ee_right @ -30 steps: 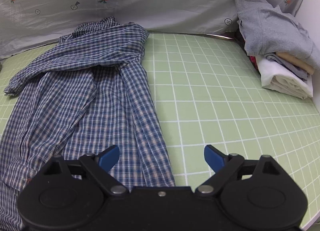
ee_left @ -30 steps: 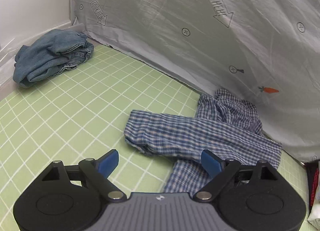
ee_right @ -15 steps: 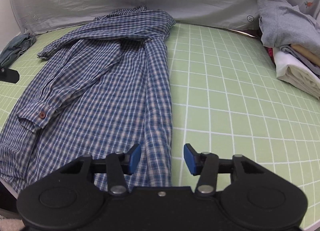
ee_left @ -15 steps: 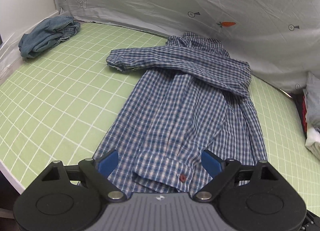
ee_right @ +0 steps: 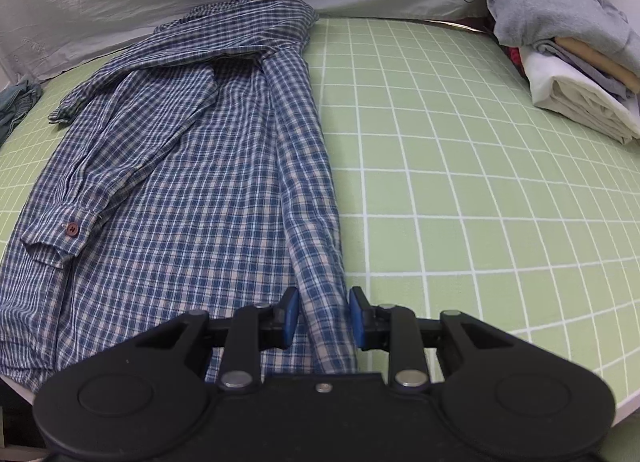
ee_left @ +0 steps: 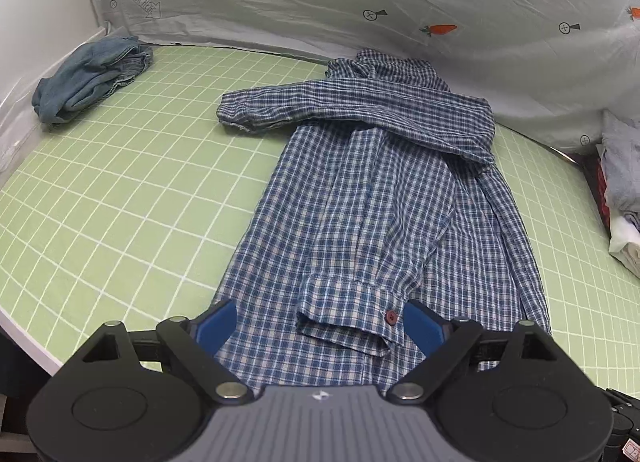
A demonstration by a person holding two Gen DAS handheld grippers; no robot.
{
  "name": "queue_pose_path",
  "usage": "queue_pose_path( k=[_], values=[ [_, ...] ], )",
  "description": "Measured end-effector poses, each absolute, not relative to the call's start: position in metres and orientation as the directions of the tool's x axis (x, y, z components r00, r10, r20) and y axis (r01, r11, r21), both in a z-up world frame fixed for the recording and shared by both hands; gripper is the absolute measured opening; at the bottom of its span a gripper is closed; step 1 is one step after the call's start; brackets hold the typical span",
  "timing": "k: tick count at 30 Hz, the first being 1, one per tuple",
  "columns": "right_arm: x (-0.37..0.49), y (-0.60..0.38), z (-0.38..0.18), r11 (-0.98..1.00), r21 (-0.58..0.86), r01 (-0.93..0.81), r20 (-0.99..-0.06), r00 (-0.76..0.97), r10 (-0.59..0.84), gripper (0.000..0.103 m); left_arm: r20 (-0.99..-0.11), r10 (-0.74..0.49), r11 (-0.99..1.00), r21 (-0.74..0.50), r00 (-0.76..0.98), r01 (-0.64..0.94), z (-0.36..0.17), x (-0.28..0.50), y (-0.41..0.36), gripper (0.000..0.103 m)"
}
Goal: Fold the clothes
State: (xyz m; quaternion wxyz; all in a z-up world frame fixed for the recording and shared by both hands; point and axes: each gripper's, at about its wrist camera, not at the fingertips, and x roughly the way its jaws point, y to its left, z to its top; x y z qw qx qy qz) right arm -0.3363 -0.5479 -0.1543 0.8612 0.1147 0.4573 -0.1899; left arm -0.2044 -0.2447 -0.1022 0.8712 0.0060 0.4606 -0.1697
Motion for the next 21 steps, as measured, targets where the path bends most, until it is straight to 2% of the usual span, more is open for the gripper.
queue_pose_path(
  k=[1,2,3,12,21],
  values=[
    [-0.337,-0.545,-0.154,0.892,0.023,0.451,-0.830,0.506,-0.234,0.014,-0.796,-0.303,0.937,-0.150,0.524,0.314,-0.100,-0.201,-0.240,0.090],
    [-0.338,-0.542,-0.154,0.878,0.018,0.478,-0.826,0.502,-0.256,0.006,-0.791,-0.310,0.934,-0.151,0.526,0.323,-0.098,-0.196,-0.235,0.090],
    [-0.340,-0.537,-0.153,0.867,0.013,0.499,-0.823,0.497,-0.274,0.003,-0.790,-0.314,0.932,-0.152,0.526,0.328,-0.097,-0.191,-0.231,0.090],
    [-0.338,-0.487,-0.122,0.841,0.056,0.538,-0.761,0.569,-0.313,0.002,-0.805,-0.362,0.908,-0.189,0.471,0.374,-0.107,-0.150,-0.200,0.090],
    [-0.313,-0.422,-0.116,0.851,0.104,0.514,-0.726,0.624,-0.288,0.002,-0.806,-0.382,0.874,-0.156,0.452,0.460,-0.111,-0.121,-0.167,0.090]
  ],
)
